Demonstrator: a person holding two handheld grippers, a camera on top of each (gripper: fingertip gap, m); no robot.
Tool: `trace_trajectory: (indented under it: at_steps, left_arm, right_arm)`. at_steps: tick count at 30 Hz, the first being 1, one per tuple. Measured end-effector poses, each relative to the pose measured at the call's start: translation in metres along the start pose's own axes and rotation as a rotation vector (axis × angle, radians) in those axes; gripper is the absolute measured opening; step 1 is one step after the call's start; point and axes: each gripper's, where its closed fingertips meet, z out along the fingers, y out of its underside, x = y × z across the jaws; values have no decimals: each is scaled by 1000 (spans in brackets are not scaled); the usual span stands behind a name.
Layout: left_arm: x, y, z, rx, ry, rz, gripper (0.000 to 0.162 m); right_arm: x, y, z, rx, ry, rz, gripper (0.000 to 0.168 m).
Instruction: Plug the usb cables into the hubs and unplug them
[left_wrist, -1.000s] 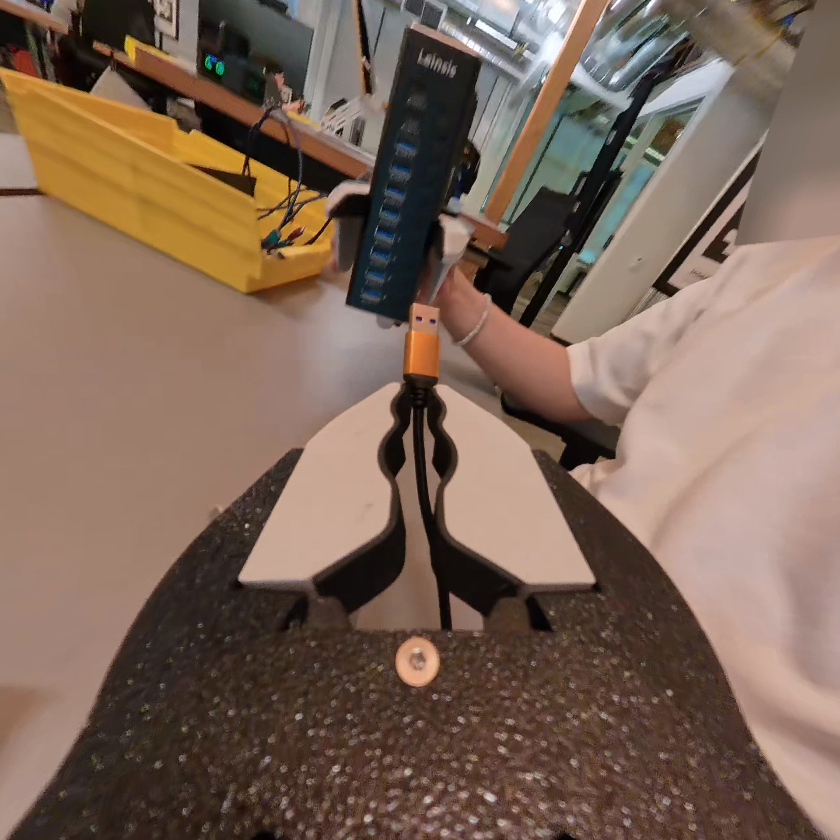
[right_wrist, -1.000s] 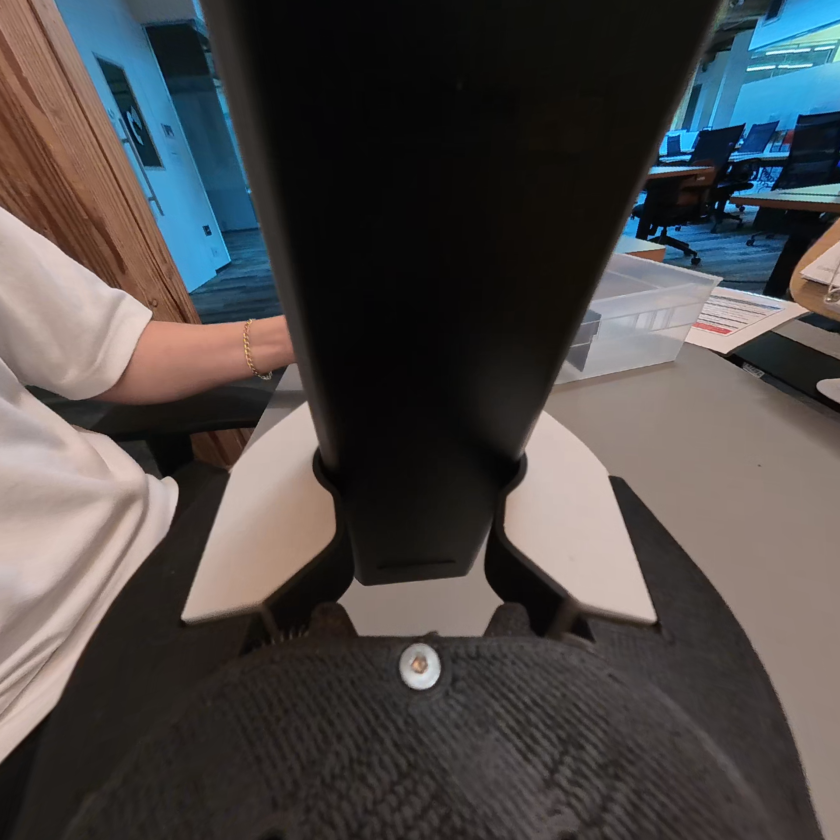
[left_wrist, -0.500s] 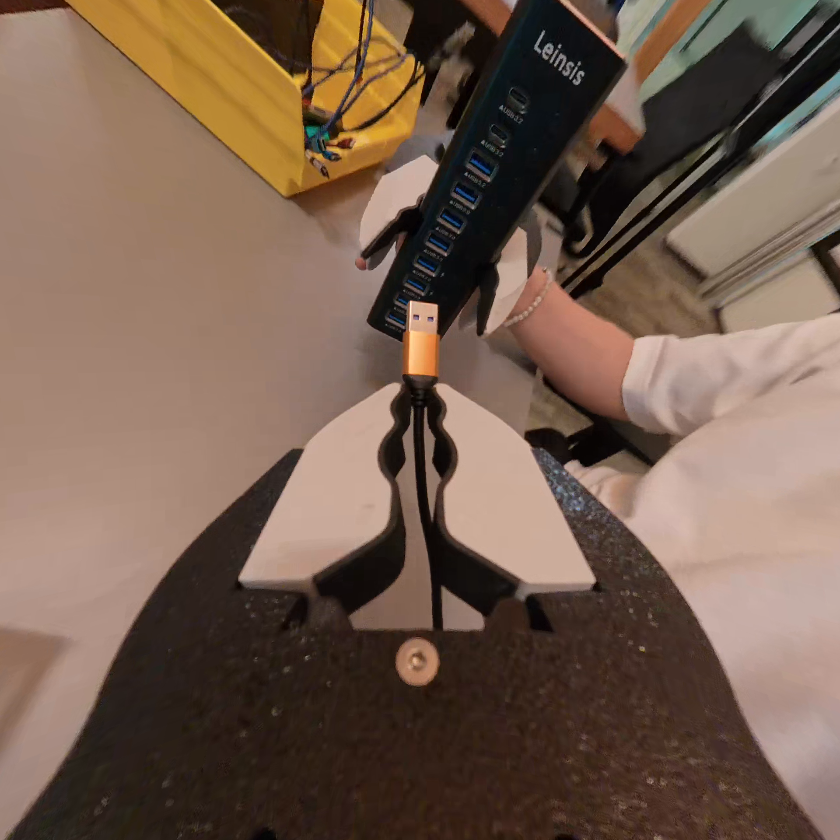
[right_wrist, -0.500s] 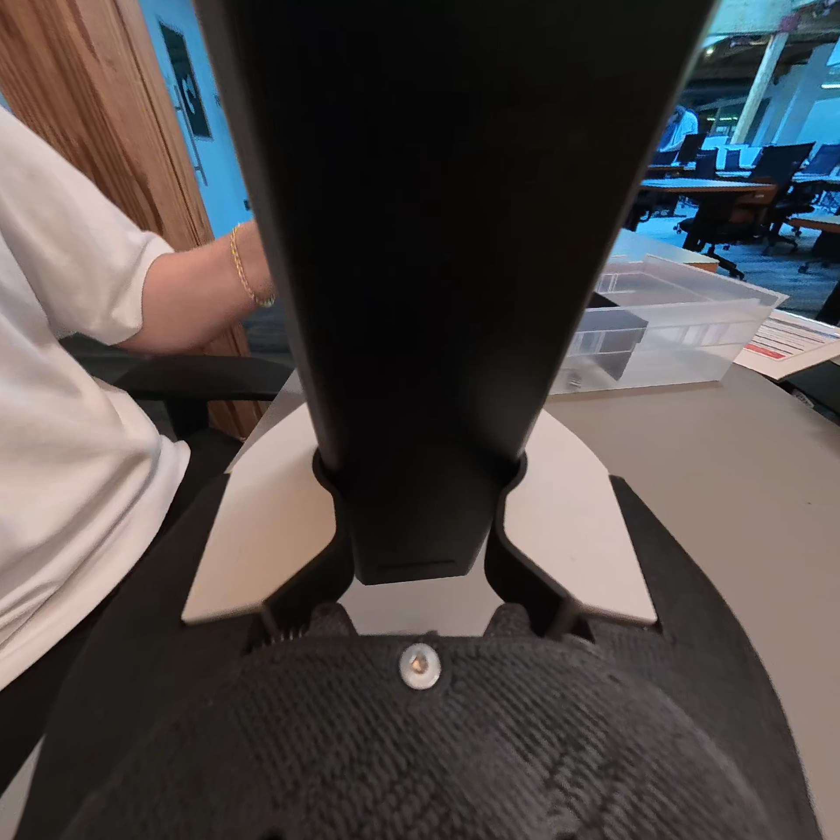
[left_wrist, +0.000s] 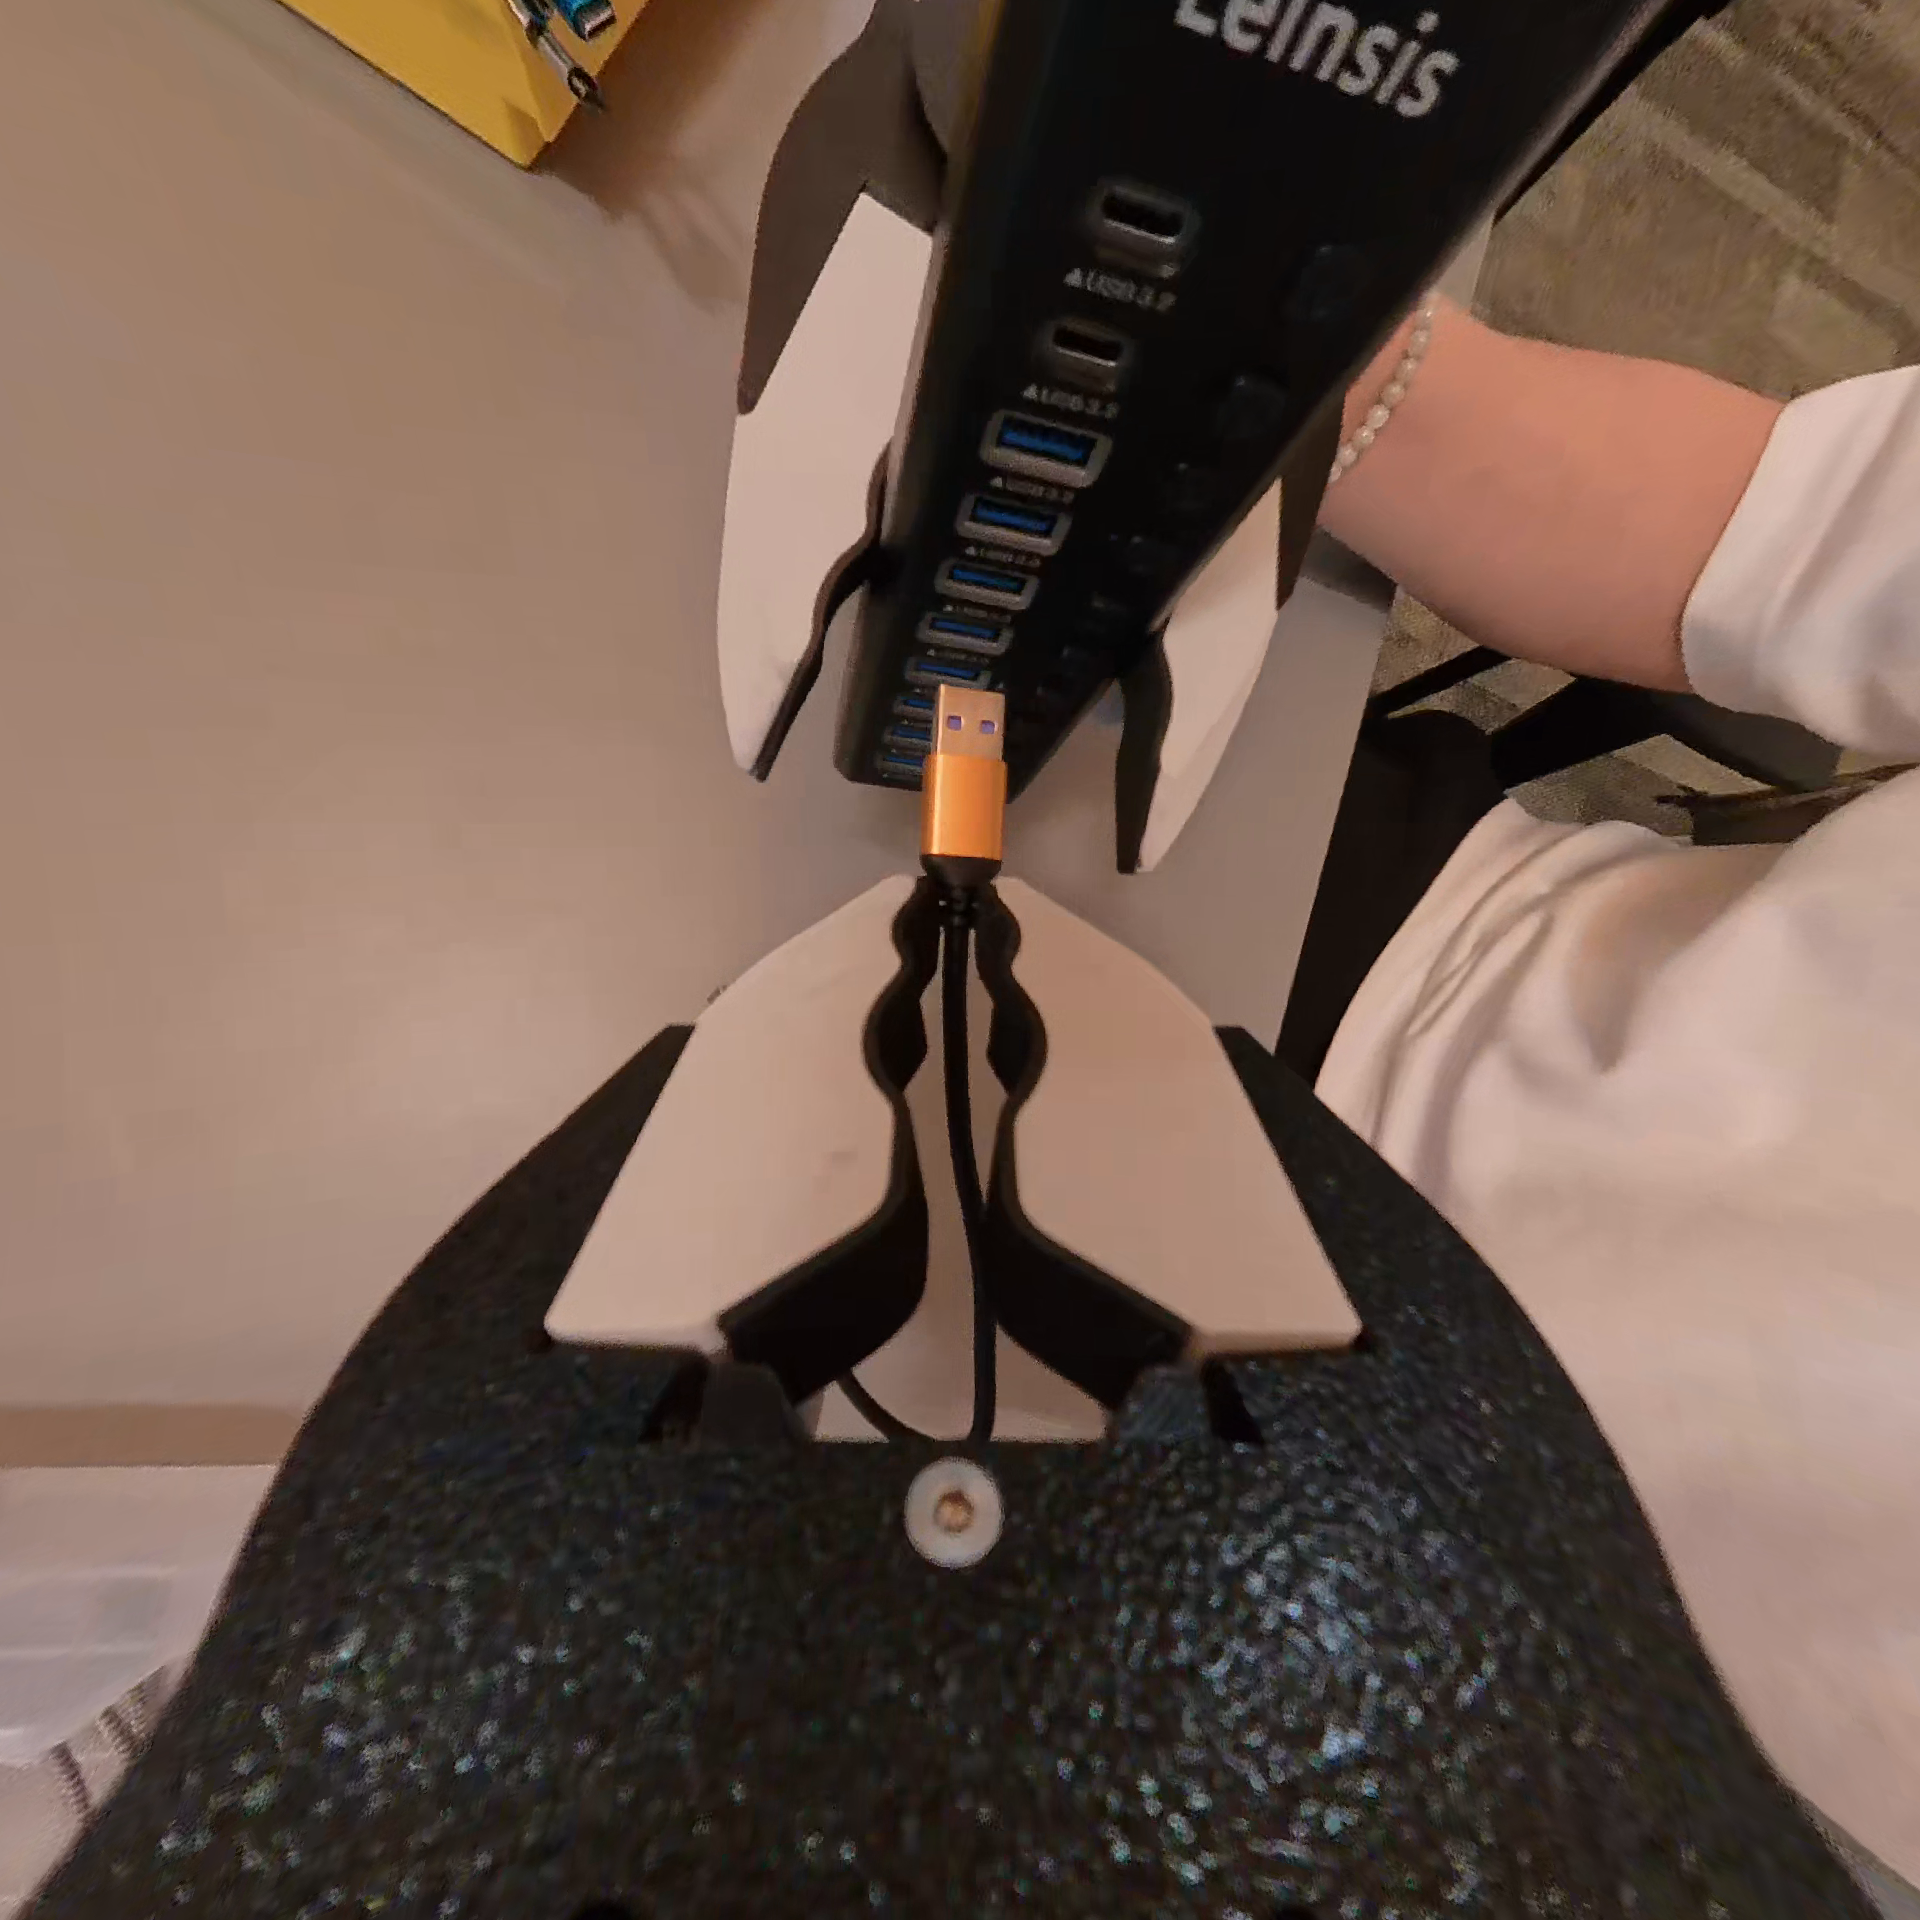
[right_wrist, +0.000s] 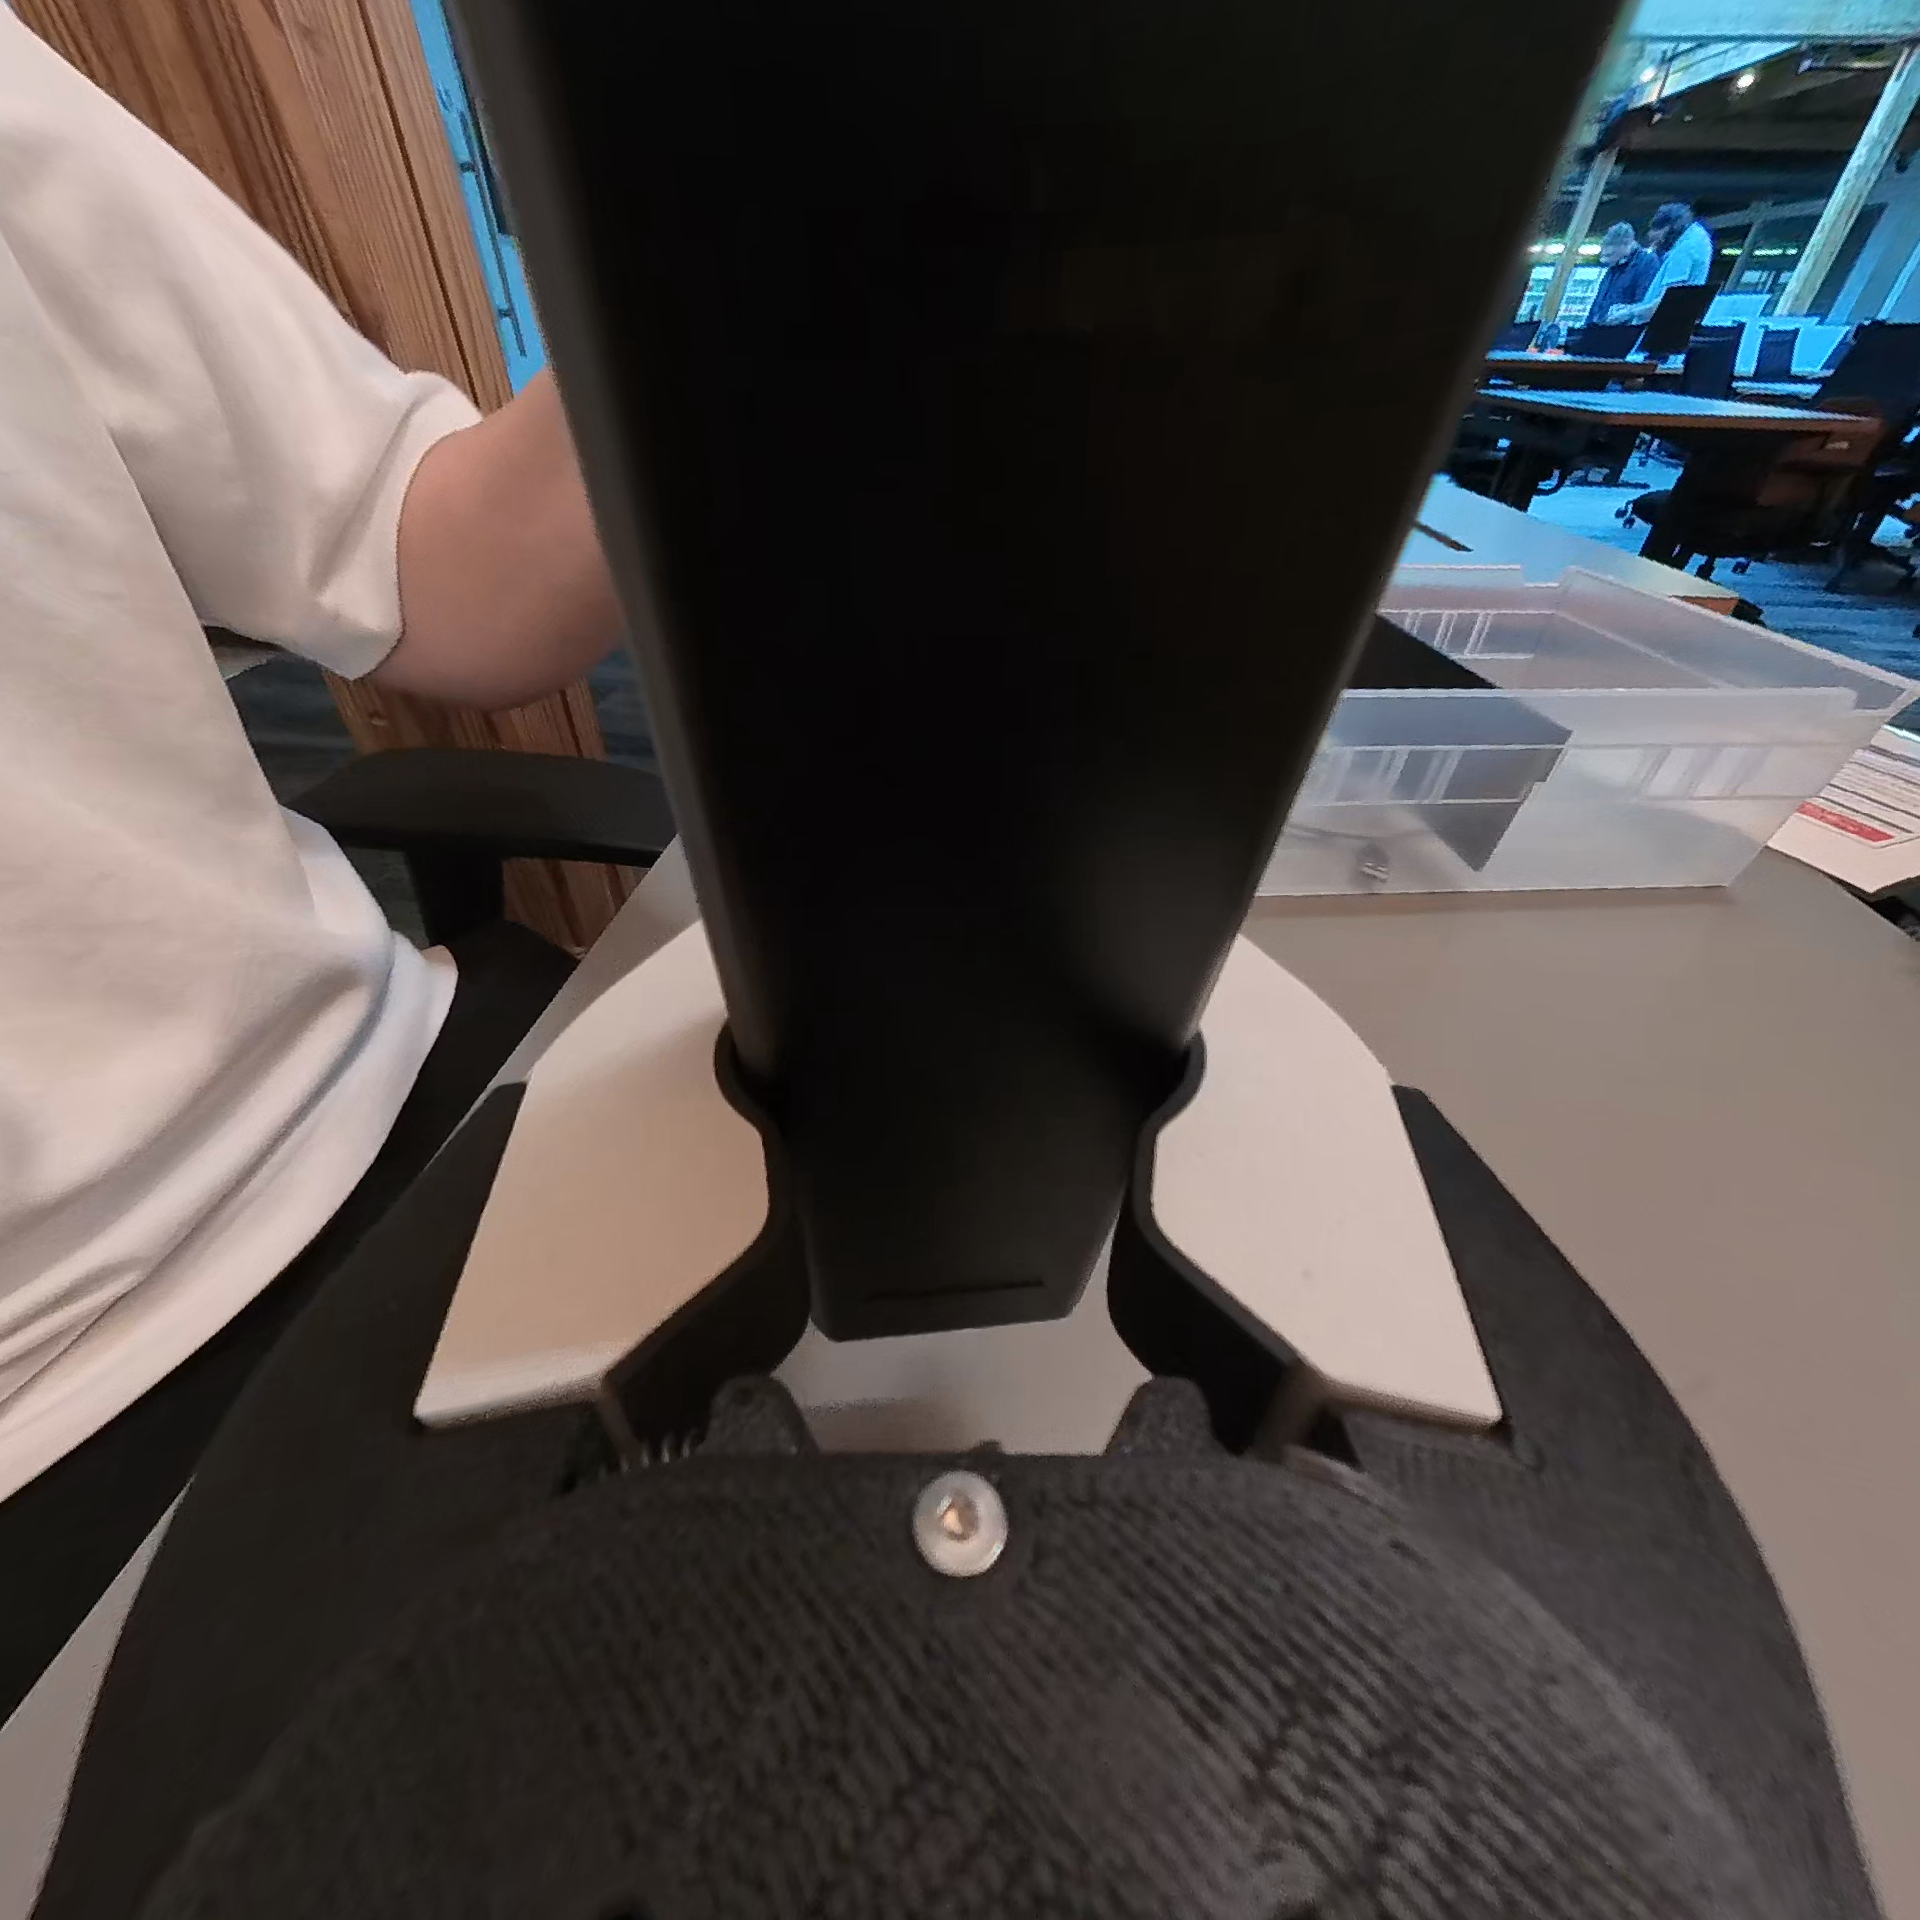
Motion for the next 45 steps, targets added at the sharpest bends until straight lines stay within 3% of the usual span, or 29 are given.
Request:
trace_trajectory:
  at_steps: [1,13,24,38,45]
  left_arm:
    - [-1,0,1,-11,2,0,7]
    - [-4,1,7,-71,-9,22,7]
    - [-7,-27,-5,271,-114,161,7]
    - [-8,-19,-1,326,-148,253,7]
    - [-10,-19,1,389,-102,214,7]
  right_arm:
    - [0,1,1,-5,0,-1,73]
    - [-2,12,11,-84,9,-17,73]
    - [8,-1,6,39,41,68,73]
    - [7,3,11,21,41,84,74]
    - [9,4,13,39,40,118,74]
